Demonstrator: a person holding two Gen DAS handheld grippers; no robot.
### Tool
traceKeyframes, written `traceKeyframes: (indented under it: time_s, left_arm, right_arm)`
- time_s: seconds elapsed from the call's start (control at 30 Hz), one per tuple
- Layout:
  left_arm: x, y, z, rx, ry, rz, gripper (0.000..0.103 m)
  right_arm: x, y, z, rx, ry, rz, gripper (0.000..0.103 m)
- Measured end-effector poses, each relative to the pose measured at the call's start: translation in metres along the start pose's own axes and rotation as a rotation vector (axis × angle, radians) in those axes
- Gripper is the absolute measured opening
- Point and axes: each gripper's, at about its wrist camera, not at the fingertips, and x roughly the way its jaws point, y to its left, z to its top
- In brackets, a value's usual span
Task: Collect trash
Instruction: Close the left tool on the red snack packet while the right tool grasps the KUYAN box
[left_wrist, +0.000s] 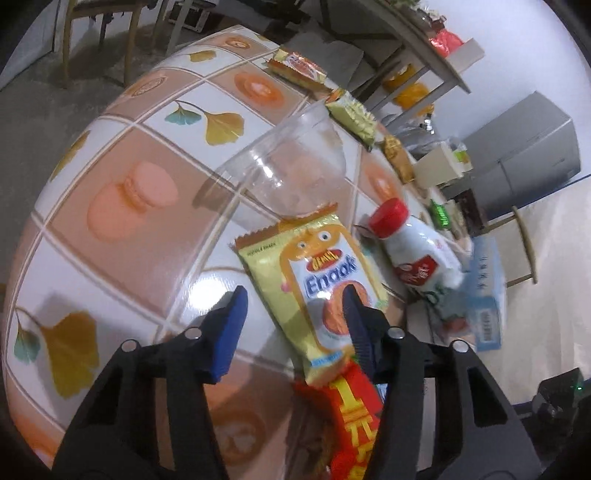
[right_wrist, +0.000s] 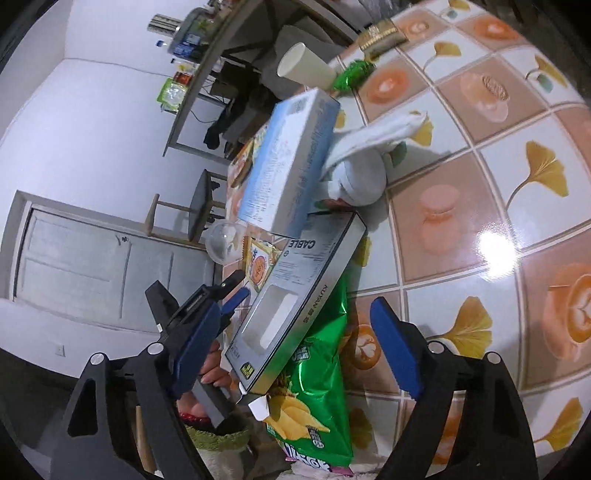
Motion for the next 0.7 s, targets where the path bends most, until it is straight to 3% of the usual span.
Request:
traceKeyframes:
  time_s: [0.27,0.47,0.7]
  left_arm:
    - [0.012,-0.024,0.007,0.159,-0.034,0.165,0.045]
    - [0.016,-0.034,0.001,0.28,-0.064,0.313,0.022]
    - [0.012,-0.028,0.002,0.28,-0.082,0.304,0.004]
  right_arm:
    - [0.019,-0.013,0.009,0.042,0.037,-0.002,0.077]
    - [0.027,-0.016,0.013,0.049,0.051,-0.009,0.076]
    - [0.038,-0.019,0.019,0.069,0.072,-0.001,0.074]
